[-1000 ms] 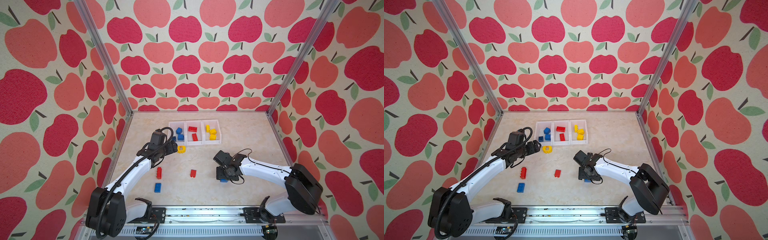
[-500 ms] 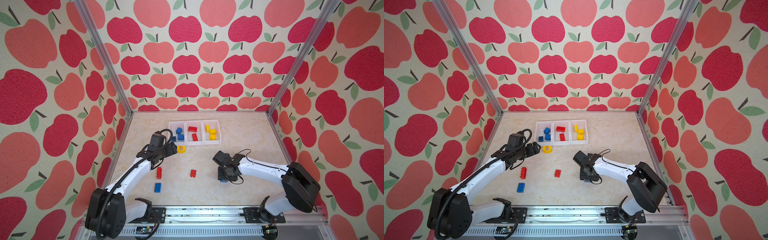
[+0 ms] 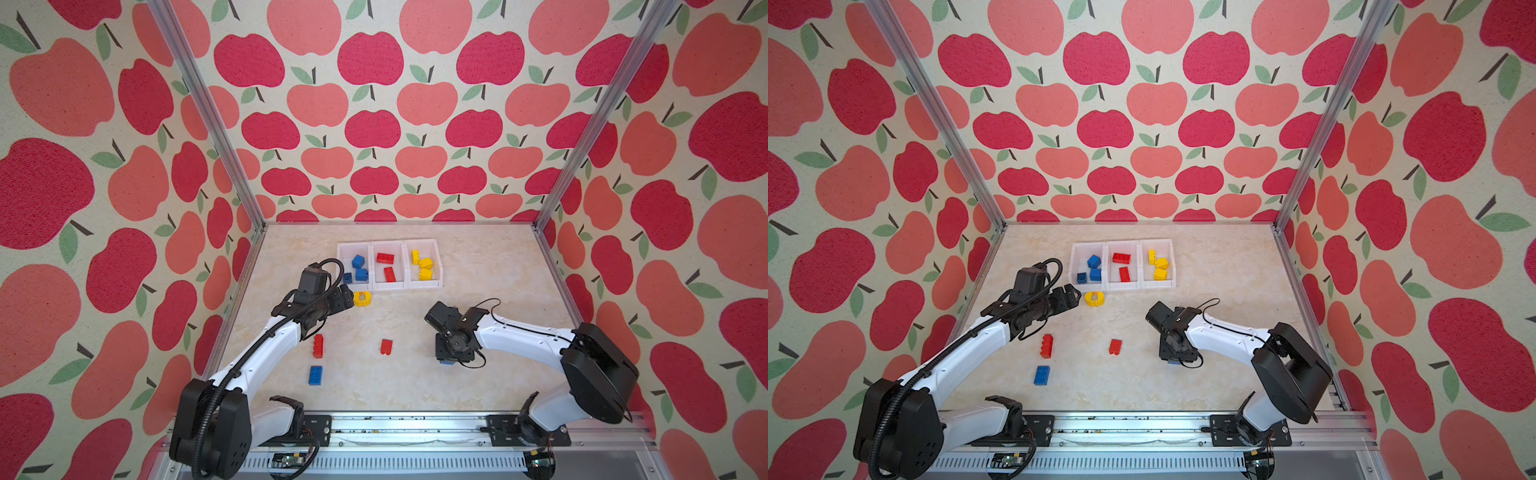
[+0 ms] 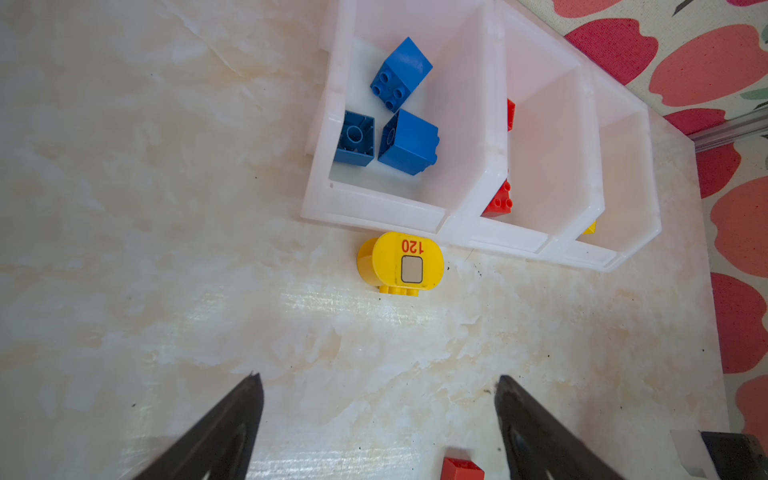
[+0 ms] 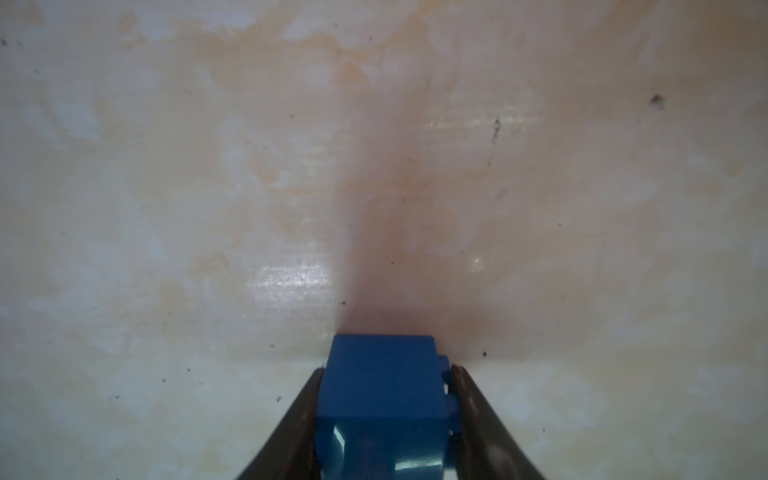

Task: Sort the legos into containers by color
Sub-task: 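Carry the blue brick with the right gripper toward the blue compartment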

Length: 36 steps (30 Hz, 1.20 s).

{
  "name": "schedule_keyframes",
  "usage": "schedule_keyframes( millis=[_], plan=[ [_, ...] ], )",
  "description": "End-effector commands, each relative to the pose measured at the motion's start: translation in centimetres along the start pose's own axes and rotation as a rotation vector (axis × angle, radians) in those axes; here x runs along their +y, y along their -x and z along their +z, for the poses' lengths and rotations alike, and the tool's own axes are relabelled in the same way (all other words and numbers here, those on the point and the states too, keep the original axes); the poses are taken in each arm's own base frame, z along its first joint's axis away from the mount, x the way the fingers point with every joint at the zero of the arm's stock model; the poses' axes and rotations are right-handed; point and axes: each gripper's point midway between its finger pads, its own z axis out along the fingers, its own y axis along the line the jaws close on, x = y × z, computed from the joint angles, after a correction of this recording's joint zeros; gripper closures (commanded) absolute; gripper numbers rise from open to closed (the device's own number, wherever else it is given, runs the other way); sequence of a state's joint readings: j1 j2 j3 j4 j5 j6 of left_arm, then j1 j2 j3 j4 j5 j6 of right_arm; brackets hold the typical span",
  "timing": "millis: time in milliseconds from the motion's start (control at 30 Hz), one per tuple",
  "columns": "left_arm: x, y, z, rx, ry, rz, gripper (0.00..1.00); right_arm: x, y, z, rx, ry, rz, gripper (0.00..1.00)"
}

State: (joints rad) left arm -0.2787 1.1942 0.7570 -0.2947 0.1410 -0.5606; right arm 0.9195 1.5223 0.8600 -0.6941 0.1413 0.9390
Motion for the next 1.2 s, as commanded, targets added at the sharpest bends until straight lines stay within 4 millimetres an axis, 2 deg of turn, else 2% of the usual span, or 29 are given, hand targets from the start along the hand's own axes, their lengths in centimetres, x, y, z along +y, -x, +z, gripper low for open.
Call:
schedule_keyframes(
  millis=[0, 200, 467, 667, 833, 1167],
  plan=[
    [0.3, -0.3, -0.5, -0.005, -0.007, -0.015, 0.1, 1.6, 1.4, -2.0, -0.051, 0.033, -0.063, 0.62],
    [0.9, -0.8, -1.3, -0.008, -0.006, -0.027, 0.09, 5.4, 4.7, -5.1, -0.145, 0.113, -0.169, 0.63],
    [2.0, -1.7, -2.3, -0.012, 0.0, -0.046, 0.08, 12.3, 9.9, -8.3, -0.276, 0.24, -0.33, 0.63],
    [2.6, -2.4, -2.9, -0.011, 0.011, -0.057, 0.07, 17.4, 13.5, -9.7, -0.348, 0.313, -0.416, 0.63],
    [3.1, -2.7, -3.2, -0.012, 0.018, -0.07, 0.07, 20.8, 16.3, -10.9, -0.416, 0.367, -0.465, 0.63],
    [3.3, -3.1, -3.5, -0.017, 0.013, -0.086, 0.06, 25.8, 20.7, -11.2, -0.479, 0.479, -0.509, 0.63]
  ],
)
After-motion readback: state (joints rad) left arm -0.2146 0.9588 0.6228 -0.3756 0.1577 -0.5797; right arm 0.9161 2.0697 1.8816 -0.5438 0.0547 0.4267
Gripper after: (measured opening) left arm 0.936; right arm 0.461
